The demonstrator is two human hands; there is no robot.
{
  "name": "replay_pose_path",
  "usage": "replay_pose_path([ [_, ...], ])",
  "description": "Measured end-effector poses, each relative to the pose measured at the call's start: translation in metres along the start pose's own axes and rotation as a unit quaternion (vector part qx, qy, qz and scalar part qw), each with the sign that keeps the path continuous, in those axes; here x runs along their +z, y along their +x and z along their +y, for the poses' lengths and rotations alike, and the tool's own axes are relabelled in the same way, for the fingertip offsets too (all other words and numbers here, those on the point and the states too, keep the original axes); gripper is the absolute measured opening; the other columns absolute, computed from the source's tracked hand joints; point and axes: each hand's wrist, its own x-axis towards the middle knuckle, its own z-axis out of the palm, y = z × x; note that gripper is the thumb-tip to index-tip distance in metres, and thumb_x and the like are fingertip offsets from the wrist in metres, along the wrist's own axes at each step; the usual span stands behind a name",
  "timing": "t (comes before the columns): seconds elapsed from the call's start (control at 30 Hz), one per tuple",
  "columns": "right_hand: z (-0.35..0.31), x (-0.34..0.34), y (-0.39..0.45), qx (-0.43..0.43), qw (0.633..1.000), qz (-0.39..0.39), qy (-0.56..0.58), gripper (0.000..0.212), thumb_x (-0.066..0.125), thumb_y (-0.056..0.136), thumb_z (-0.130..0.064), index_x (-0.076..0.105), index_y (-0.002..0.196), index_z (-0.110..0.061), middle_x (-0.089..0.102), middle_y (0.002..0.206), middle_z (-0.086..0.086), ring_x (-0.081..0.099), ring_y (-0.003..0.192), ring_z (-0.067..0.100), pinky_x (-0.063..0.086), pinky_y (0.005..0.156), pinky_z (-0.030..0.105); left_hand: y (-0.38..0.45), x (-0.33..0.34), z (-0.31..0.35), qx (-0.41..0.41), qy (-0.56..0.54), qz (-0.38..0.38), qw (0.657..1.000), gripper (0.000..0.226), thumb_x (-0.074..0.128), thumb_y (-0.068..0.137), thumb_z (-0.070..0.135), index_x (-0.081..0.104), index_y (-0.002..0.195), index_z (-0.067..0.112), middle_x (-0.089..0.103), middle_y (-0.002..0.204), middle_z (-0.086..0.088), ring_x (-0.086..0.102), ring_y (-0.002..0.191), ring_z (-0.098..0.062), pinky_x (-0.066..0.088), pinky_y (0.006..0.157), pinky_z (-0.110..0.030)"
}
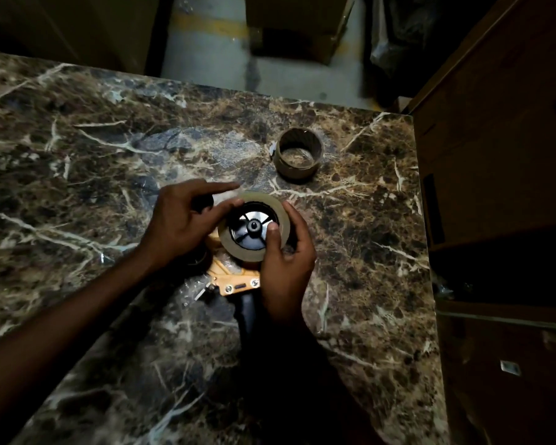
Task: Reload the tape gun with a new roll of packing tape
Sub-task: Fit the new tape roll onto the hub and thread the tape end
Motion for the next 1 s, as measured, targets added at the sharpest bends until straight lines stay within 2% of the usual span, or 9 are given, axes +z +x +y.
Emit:
replay_pose_path([
  [0.1, -0.002, 0.010, 0.000, 0.008, 1.000, -0.015, -0.005, 0.037, 0.063, 0.100, -0.016, 0.068, 0.136, -0.023, 0.070, 0.137, -0.008, 0.065, 0.127, 0.008, 0.055, 0.107, 0.039, 0.015, -0.018, -0.004, 0.055, 0.029, -0.017, 0.998, 0.053, 0.071, 0.092, 0.065, 0.082, 0.124, 0.023, 0.072, 0.079, 0.005, 0.063, 0.070, -0.002, 0.052, 0.067, -0.030],
  [0.2, -0.002, 0.009, 0.006, 0.012, 0.999, -0.038, -0.007, 0.036, 0.063, 0.100, -0.018, 0.069, 0.134, -0.025, 0.071, 0.135, -0.009, 0.066, 0.126, 0.009, 0.055, 0.107, 0.044, 0.006, -0.026, -0.006, 0.134, 0.108, 0.008, 0.985, 0.044, 0.076, 0.096, 0.049, 0.080, 0.127, 0.018, 0.075, 0.095, -0.006, 0.067, 0.088, -0.026, 0.050, 0.079, -0.042],
  [0.27, -0.001, 0.006, 0.012, 0.012, 0.998, -0.051, -0.020, 0.036, 0.063, 0.100, -0.017, 0.070, 0.134, -0.024, 0.072, 0.134, -0.007, 0.067, 0.125, 0.010, 0.055, 0.108, 0.045, -0.015, -0.027, -0.003, 0.160, 0.154, 0.059, 0.973, 0.041, 0.080, 0.095, 0.041, 0.080, 0.128, 0.016, 0.071, 0.102, -0.012, 0.063, 0.094, -0.033, 0.044, 0.084, -0.041],
  [0.37, -0.001, 0.004, 0.021, 0.006, 0.997, -0.074, -0.035, 0.037, 0.064, 0.099, -0.016, 0.069, 0.136, -0.020, 0.072, 0.135, -0.004, 0.067, 0.125, 0.011, 0.055, 0.109, 0.045, -0.056, -0.027, 0.000, 0.143, 0.151, 0.101, 0.973, 0.036, 0.083, 0.092, 0.032, 0.081, 0.123, 0.014, 0.062, 0.097, -0.008, 0.057, 0.088, -0.028, 0.043, 0.080, -0.038],
  [0.5, -0.003, 0.003, 0.022, -0.009, 0.995, -0.086, -0.040, 0.037, 0.064, 0.100, -0.013, 0.069, 0.136, -0.017, 0.072, 0.135, -0.002, 0.067, 0.125, 0.010, 0.054, 0.110, 0.041, -0.085, -0.027, -0.006, 0.103, 0.125, 0.078, 0.984, 0.024, 0.084, 0.091, 0.028, 0.086, 0.109, 0.011, 0.065, 0.085, -0.002, 0.061, 0.072, -0.020, 0.048, 0.067, -0.037],
  [0.6, -0.001, 0.003, 0.021, -0.014, 0.996, -0.082, -0.044, 0.037, 0.065, 0.100, -0.015, 0.069, 0.136, -0.018, 0.072, 0.135, -0.003, 0.067, 0.125, 0.011, 0.055, 0.109, 0.042, -0.088, -0.027, -0.003, 0.083, 0.107, 0.065, 0.989, 0.024, 0.083, 0.092, 0.036, 0.088, 0.099, 0.013, 0.080, 0.088, -0.001, 0.073, 0.073, -0.015, 0.055, 0.067, -0.035],
  [0.7, -0.001, 0.003, 0.019, -0.013, 0.995, -0.083, -0.052, 0.037, 0.065, 0.099, -0.019, 0.070, 0.135, -0.021, 0.072, 0.135, -0.004, 0.067, 0.125, 0.011, 0.055, 0.108, 0.044, -0.087, -0.027, -0.001, 0.060, 0.146, 0.056, 0.986, 0.037, 0.074, 0.093, 0.055, 0.089, 0.097, 0.021, 0.084, 0.084, 0.003, 0.070, 0.063, -0.006, 0.055, 0.063, -0.030],
  [0.83, -0.003, 0.001, 0.020, -0.019, 0.993, -0.097, -0.071, 0.037, 0.065, 0.097, -0.028, 0.069, 0.134, -0.029, 0.071, 0.134, -0.006, 0.067, 0.124, 0.013, 0.057, 0.105, 0.047, -0.075, -0.035, 0.009, 0.021, 0.181, -0.009, 0.983, 0.050, 0.060, 0.091, 0.072, 0.089, 0.097, 0.031, 0.084, 0.080, -0.002, 0.077, 0.064, -0.020, 0.058, 0.062, -0.038],
  [1.0, -0.004, -0.001, 0.022, -0.024, 0.991, -0.107, -0.077, 0.038, 0.065, 0.098, -0.025, 0.069, 0.136, -0.026, 0.071, 0.135, -0.004, 0.068, 0.124, 0.014, 0.057, 0.105, 0.047, -0.053, -0.030, 0.026, 0.013, 0.263, -0.057, 0.963, 0.033, 0.076, 0.087, 0.063, 0.088, 0.097, 0.034, 0.082, 0.077, -0.002, 0.077, 0.071, -0.025, 0.033, 0.058, -0.029],
])
